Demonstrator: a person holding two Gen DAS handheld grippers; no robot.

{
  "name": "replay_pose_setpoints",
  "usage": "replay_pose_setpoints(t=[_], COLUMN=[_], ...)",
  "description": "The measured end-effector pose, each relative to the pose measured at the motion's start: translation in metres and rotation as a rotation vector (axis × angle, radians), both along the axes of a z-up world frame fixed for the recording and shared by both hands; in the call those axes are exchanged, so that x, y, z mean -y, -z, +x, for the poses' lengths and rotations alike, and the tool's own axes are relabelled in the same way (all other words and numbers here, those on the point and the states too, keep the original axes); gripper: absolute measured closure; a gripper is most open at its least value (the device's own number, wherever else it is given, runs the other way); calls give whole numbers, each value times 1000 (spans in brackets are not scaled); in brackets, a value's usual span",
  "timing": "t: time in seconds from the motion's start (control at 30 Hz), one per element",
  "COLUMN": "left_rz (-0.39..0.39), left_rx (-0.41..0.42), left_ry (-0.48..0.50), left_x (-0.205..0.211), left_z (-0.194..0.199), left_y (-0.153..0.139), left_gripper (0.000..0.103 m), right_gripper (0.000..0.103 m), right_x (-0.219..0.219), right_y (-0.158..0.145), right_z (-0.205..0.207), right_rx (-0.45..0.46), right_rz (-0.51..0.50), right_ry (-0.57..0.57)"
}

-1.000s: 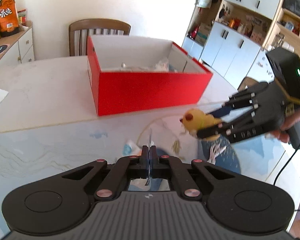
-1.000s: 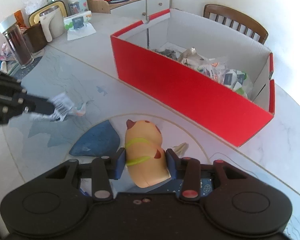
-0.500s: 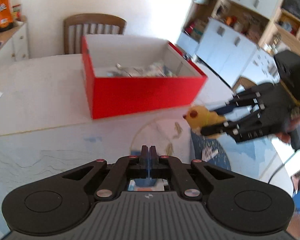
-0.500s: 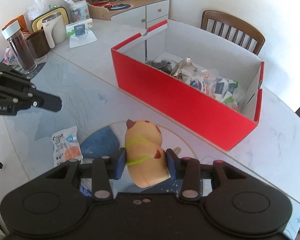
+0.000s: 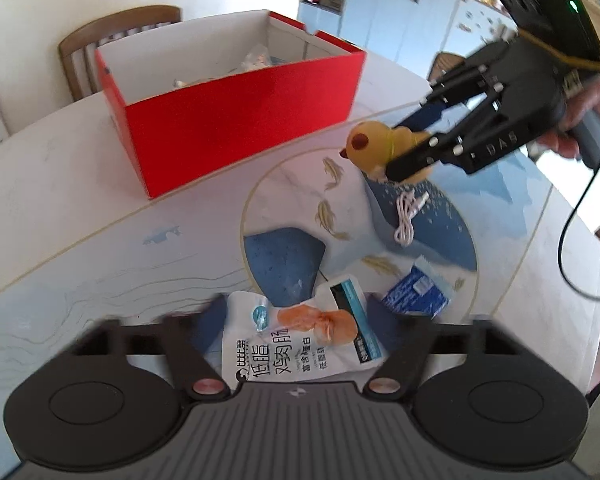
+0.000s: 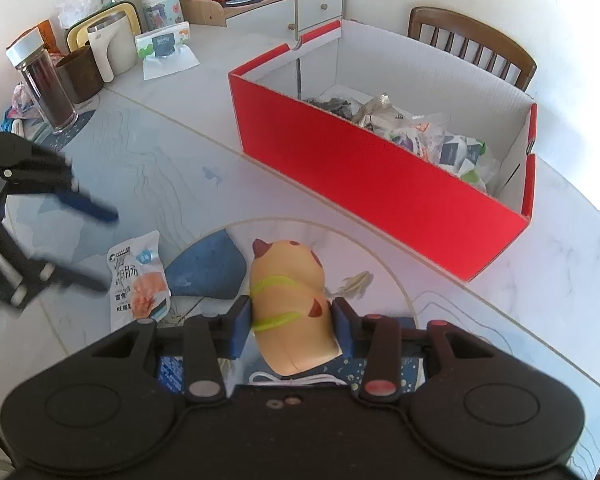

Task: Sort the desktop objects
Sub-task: 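Lift the chicken pouch with the left tool while the right tool lifts the yellow bun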

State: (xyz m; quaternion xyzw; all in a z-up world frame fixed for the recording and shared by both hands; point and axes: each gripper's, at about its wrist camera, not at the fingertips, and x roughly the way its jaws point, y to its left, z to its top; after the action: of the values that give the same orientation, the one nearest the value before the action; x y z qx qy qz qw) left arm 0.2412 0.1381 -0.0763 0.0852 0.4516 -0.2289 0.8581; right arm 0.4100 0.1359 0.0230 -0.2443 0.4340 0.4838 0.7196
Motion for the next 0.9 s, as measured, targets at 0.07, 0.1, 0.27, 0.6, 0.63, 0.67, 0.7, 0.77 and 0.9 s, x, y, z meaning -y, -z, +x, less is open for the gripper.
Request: replay_pose_setpoints(t=[0.07,0.1,0.27,0.6,0.63,0.67,0.7,0.77,0.9], left_rz=[18,26,91,42,50,55,57,59,78], left_rx=[-6,-7,-22,-98,-102,-109,-107,-93,-66], left_ry=[31,54,130,63,58,50,42,26,23], left_x=[0,0,-1,-7,-6,-5,-4,-4,1], left_z=[1,1,6,34,36,37,37,37,35], left_y=[3,5,17,42,44,47,49,50,53], left_gripper=[24,23,0,0,0,0,0,0,1], right_gripper=[60,60,60,60,60,60,60,60,60], right_x=[1,1,2,1,0,0,-1,-1,-2], right_y=[1,2,4,8,9,10,10,11,13], right_z=[-1,-1,-1,-1,0,0,0,1,3], right_rx=[-3,-5,-11,-15,-16,-16,-16,-18,-18], right_rz=[-4,-6,-12,-19,-20,-20,-21,-21,-24], right_ry=[-1,-2,-1,3,3,4,5,8,11])
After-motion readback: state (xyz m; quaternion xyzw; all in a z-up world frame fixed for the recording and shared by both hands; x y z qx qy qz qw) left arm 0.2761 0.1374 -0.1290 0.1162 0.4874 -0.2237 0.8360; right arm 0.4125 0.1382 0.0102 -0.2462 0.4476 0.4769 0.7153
